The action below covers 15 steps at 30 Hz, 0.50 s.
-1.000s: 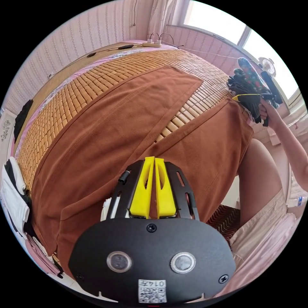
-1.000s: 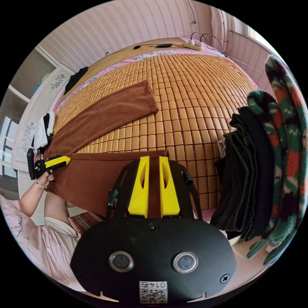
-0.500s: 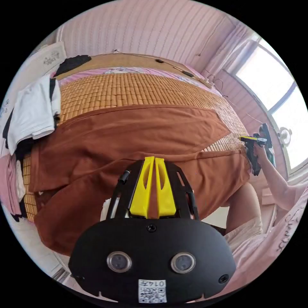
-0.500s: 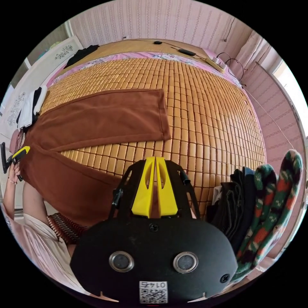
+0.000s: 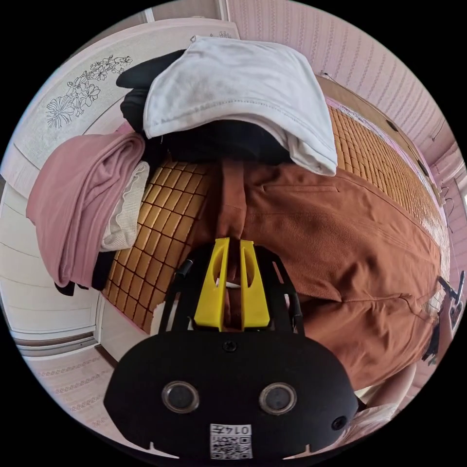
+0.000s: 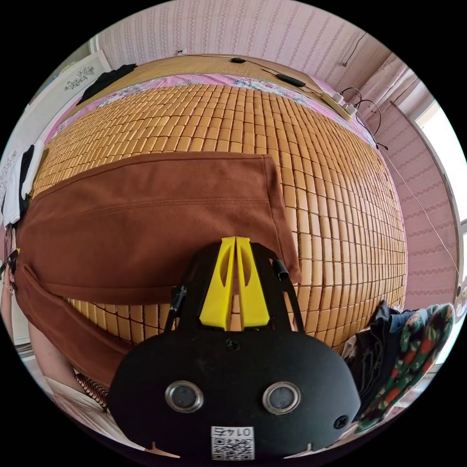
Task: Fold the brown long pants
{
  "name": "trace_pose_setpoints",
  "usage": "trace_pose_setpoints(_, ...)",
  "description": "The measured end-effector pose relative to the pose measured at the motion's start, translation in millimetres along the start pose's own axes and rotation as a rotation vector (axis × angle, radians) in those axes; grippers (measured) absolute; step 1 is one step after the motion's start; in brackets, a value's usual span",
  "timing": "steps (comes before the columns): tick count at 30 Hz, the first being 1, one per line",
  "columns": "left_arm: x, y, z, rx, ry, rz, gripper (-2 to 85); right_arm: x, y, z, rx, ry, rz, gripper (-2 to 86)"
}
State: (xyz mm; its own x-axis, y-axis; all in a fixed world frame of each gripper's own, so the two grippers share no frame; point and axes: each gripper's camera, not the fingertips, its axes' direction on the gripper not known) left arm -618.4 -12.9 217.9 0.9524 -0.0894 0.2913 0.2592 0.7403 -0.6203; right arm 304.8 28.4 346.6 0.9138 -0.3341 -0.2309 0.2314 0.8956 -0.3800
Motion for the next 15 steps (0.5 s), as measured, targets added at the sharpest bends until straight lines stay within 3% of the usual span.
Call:
trace_pose_setpoints(6,-15,-11,-3,0.033,-0.012,0.055,4.1,-30,-24,-7,0.012,0.107,-0.043,-0.3)
trace_pose_setpoints(10,-38,-6,-12,0.004,0.037,0.006,3.7,-25,-30,-23,0.006,0.018,0.024,-0.3)
trace_pose_setpoints(15,-81,45,-65,0.126,0.135,-0.041,3.8,2,27,-90,0.174,-0.13,0.111,0.2)
